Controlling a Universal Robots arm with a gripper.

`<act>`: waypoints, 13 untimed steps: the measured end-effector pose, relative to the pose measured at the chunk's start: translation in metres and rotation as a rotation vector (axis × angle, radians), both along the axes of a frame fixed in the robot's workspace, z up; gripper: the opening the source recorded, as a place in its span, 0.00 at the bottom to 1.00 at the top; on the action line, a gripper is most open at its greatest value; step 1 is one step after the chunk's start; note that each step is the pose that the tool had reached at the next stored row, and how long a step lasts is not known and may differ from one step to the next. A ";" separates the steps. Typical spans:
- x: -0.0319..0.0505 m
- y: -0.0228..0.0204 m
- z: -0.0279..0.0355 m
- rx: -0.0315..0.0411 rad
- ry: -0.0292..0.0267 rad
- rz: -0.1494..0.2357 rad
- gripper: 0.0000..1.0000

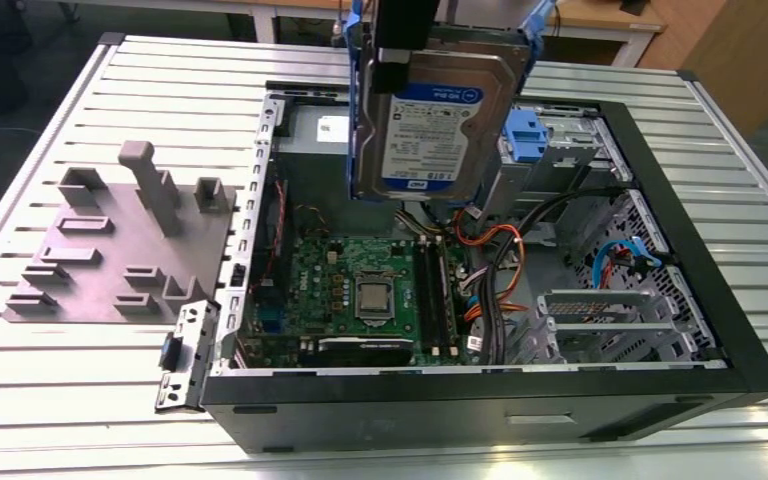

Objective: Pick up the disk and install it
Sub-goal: 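Pick up the disk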

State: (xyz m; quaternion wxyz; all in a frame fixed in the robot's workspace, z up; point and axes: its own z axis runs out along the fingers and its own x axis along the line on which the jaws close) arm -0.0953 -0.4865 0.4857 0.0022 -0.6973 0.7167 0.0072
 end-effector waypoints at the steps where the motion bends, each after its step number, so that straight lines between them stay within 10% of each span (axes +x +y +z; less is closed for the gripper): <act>1: 0.0000 -0.0028 -0.0002 0.0000 0.0000 0.000 0.36; 4: 0.0006 -0.0112 -0.0009 0.0000 0.0000 0.000 0.36; 13: 0.0174 -0.0121 -0.0026 0.0000 0.0000 0.000 0.36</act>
